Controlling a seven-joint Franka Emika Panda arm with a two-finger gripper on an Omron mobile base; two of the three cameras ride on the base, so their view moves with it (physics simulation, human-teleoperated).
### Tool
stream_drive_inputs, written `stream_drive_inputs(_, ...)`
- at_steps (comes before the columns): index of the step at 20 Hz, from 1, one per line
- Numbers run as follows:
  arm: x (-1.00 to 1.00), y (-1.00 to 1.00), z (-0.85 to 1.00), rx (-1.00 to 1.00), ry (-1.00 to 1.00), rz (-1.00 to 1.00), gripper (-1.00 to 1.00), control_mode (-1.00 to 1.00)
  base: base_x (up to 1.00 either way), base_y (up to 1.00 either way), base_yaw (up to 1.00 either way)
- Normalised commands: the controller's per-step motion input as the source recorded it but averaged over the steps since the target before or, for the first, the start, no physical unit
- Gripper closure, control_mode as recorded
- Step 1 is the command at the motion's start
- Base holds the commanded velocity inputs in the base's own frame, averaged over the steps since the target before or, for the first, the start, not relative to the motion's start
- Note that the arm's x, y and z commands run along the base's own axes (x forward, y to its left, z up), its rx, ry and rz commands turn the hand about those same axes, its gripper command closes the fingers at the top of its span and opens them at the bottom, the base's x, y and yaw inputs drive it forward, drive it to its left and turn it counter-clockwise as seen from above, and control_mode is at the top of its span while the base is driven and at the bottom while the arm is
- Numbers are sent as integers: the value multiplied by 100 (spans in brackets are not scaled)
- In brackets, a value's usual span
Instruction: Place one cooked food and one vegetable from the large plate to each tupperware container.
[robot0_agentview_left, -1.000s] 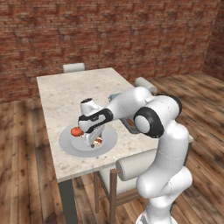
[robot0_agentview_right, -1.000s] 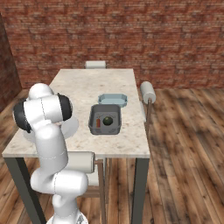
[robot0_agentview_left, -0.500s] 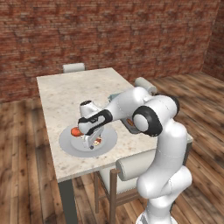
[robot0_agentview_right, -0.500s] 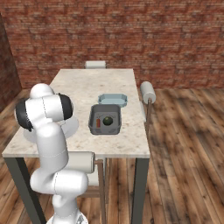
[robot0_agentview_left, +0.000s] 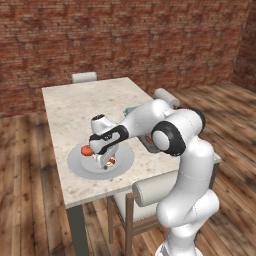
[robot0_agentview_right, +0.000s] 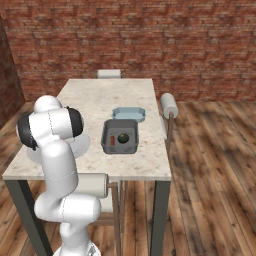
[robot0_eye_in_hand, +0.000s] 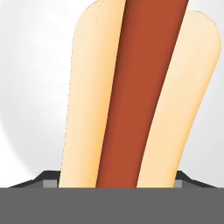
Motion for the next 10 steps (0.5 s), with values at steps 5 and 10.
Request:
stream_drive_inputs(5,-9,0,1,0,0,-1,100,-100,0,0,0)
stream_drive_inputs(10,-54,-34,70,1,0,-21,100,-100,0,0,0)
